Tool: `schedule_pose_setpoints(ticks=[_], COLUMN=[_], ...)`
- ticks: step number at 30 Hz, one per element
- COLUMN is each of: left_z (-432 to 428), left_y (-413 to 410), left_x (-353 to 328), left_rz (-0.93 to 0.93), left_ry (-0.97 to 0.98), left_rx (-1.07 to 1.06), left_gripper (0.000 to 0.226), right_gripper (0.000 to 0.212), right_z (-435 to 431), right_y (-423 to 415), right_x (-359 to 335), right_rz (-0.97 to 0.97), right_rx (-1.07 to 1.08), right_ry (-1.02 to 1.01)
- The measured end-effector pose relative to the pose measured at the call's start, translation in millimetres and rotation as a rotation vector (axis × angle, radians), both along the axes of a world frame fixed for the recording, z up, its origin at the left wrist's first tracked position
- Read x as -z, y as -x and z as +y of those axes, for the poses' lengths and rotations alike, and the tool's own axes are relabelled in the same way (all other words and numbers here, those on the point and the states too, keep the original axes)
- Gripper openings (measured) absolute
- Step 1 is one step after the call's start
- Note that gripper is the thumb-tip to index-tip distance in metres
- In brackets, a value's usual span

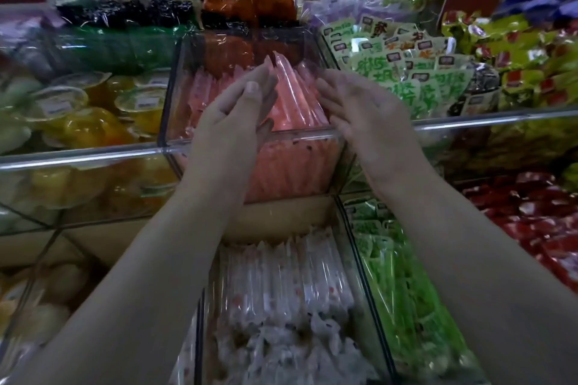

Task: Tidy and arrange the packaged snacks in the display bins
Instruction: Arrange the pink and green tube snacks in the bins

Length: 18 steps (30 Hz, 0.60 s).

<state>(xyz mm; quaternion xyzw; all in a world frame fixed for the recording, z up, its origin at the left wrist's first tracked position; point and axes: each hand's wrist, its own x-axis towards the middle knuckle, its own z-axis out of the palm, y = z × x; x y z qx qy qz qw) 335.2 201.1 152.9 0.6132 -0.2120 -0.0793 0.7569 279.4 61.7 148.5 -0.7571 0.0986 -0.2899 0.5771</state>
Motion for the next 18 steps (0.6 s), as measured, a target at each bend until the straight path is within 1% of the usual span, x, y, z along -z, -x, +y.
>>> schedule_pose_setpoints(ticks=[2,4,7,8,12,15,18], left_z=[4,6,5,3,-12,-26,-41], left_y=[12,23,41,47,67,87,107], left_x=[-2,0,11,18,51,72,89], left_rz=[-0.014,-0.031,-0.026,-0.022,0.044,0.095,0.1], left_ry=[0.007,0.013,0.039,0.039,0.028,0.017,0.002], left_rx=[0.013,0.037,0.053,0.061,0.13,0.182,0.222], left_gripper=[0.033,0.034,0.031,0.03,0.035,0.04,0.042], right_gripper=[0.056,0.05,0.034,0.032,0.039,0.022,0.016], right_z=[3,5,3,2,-9,-17,-27], right_y=[14,28,49,55,82,103,121], right_x=[0,2,15,21,51,70,85], right_rz=[-0.02,-0.032,-0.035,-0.026,-0.01,0.01,0.033], right_rx=[-0.021,-0.027,-0.04,-0.039,-0.019,-0.005,0.017], right_ry=[-0.006,-0.012,-0.035,-0.041,-0.1,-0.141,-0.134])
